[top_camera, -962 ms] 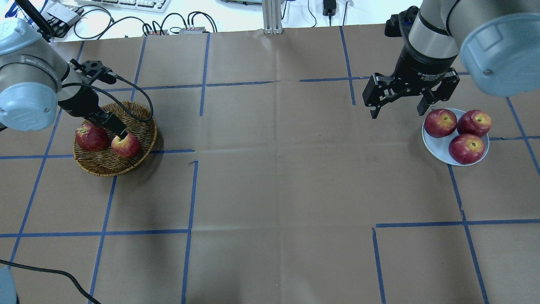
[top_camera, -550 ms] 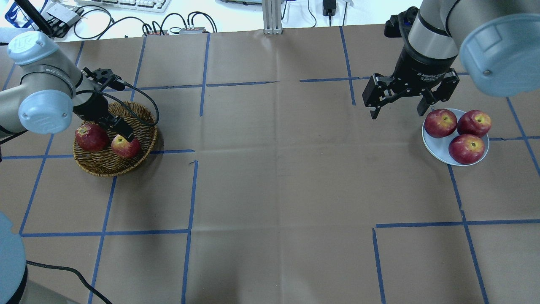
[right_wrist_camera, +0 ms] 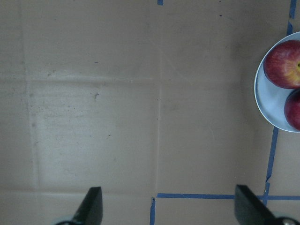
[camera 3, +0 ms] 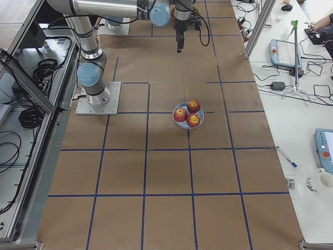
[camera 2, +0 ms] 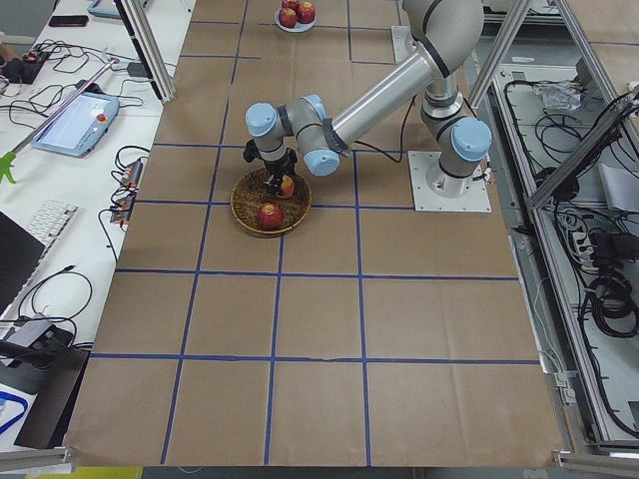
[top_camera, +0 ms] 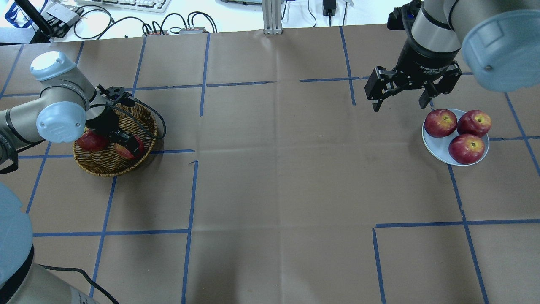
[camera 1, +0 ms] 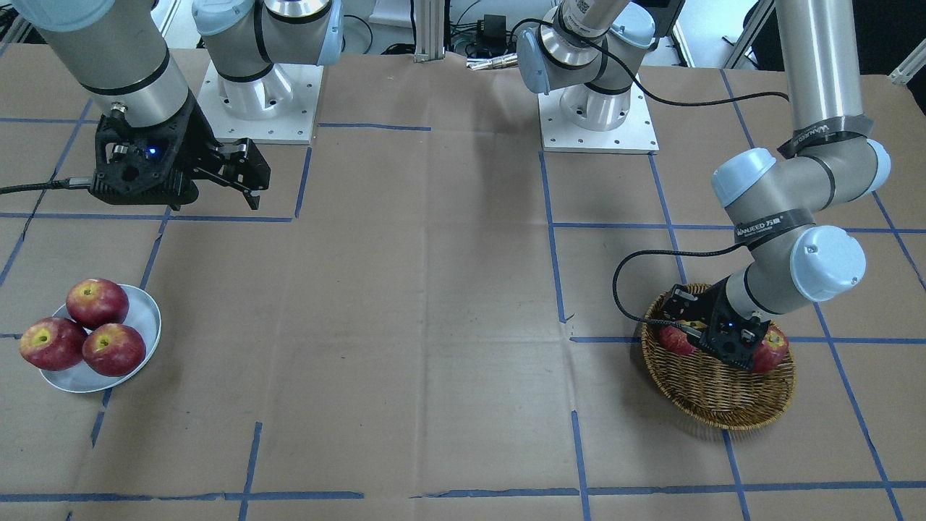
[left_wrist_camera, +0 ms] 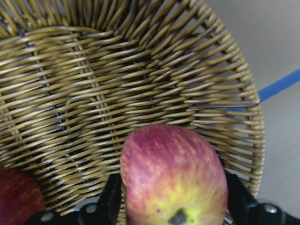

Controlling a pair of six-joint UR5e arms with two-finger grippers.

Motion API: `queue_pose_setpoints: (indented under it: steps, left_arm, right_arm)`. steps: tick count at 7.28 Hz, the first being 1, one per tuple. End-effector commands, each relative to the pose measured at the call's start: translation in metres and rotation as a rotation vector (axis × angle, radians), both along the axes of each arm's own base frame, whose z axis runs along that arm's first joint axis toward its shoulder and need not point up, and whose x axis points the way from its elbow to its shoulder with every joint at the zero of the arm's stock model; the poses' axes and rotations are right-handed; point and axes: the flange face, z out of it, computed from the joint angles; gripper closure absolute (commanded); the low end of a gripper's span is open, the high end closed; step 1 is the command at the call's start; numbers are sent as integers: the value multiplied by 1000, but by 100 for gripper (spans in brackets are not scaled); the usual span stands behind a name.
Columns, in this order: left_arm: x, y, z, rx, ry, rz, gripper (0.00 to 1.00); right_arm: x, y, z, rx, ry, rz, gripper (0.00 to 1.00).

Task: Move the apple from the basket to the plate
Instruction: 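Lift the apple with the left gripper and carry it toward the table center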

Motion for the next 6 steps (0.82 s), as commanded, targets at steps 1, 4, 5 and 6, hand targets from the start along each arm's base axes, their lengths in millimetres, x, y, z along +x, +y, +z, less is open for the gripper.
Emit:
queue_pose_setpoints:
  steps: [1, 4, 5, 6]
  left_arm:
    - [-13, -10, 61, -92, -38, -1, 66]
    - [-139, -9, 126, -133, -90, 135, 71]
    - [-187, 0, 132, -143, -116, 167, 71]
    - [-235, 11, 133, -152, -123, 222, 71]
  right_arm:
    - [0, 2, -1, 1, 5, -1, 0]
    - [-1, 3, 9, -20, 8, -3, 0]
    - [-1, 3, 7, -16, 7, -4, 0]
    - [-1, 3, 5, -11, 7, -3, 0]
